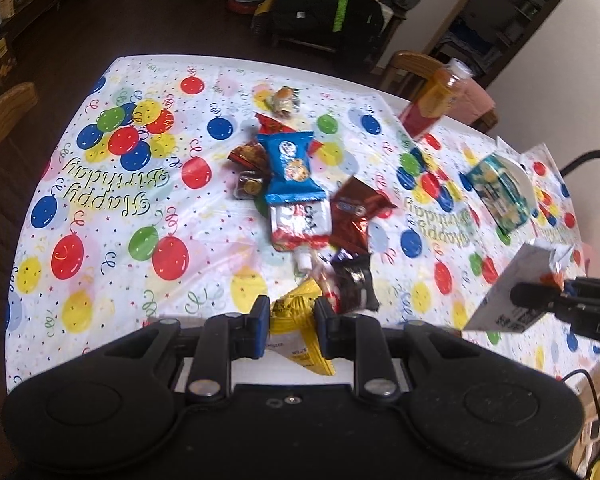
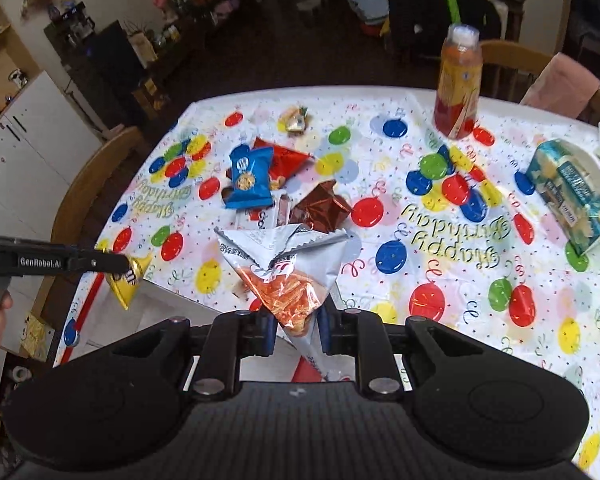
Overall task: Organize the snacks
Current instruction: 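Carry both packets into the white box and open both tools to release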
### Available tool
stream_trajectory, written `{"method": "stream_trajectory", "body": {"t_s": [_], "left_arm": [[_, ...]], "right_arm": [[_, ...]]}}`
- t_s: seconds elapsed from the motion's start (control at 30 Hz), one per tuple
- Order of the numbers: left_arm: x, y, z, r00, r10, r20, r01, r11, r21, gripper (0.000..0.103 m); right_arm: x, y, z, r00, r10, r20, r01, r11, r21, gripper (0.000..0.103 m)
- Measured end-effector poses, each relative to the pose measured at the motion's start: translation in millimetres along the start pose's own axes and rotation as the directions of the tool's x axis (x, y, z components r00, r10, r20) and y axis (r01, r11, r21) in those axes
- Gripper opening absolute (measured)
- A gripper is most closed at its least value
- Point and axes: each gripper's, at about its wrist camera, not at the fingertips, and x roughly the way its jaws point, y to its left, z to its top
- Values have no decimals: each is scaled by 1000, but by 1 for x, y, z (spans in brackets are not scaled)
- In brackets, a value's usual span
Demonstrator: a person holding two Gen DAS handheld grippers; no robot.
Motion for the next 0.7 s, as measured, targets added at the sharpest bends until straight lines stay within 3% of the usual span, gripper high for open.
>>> {"method": "stream_trajectory", "body": {"t_s": [0.33, 0.7], "left_arm": [[-20, -8, -28, 999, -30, -10, 31, 998, 60, 21], [11, -4, -75, 993, -1, -118, 11, 996, 88, 22]], "right_arm": [[-34, 21, -21, 998, 49, 34, -49, 999, 5, 18], [29, 60, -74, 983, 128, -132, -129, 992, 4, 18]]}}
